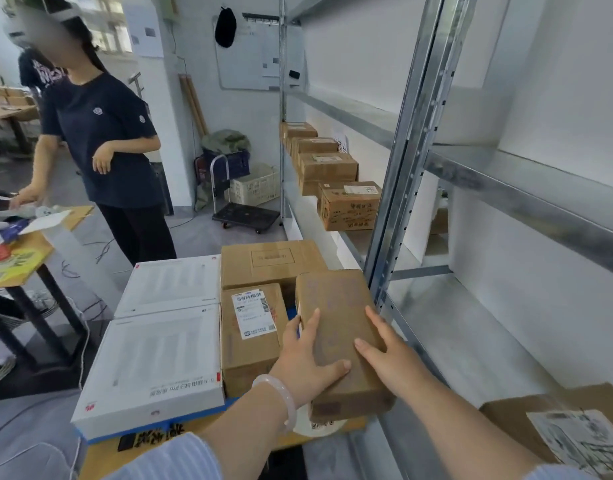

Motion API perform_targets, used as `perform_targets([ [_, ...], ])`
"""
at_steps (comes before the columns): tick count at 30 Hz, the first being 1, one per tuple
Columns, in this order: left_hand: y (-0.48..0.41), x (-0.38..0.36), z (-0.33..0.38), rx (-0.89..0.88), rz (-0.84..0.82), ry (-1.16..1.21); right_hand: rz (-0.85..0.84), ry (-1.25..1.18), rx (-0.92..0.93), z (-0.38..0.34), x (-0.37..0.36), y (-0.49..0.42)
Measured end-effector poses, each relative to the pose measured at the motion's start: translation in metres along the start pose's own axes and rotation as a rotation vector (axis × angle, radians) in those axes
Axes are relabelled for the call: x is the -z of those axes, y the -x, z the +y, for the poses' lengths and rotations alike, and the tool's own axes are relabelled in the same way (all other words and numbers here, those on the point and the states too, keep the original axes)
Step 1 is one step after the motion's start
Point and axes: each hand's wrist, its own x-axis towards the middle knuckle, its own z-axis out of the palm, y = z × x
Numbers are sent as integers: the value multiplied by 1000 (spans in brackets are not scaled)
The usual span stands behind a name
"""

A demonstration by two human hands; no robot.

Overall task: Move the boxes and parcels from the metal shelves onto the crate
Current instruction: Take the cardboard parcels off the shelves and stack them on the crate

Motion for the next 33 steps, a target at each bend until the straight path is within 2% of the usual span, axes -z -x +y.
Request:
perform_targets([
  [7,-54,5,-21,19,-34,-114,-6,-9,-93,10,-15,-58],
  [13,-76,5,-36,81,26,-437,-100,20,-113,22,-24,-104],
  [17,-86,2,-48,133,43,-564,-161,1,-122,31,-33,-126],
  [23,-88,-7,-65,167,42,-649,-262,-16,-143,50,-48,-146],
  [33,-83,-21,-72,168,53,-723,-297,29,-68,71,-62,-159],
])
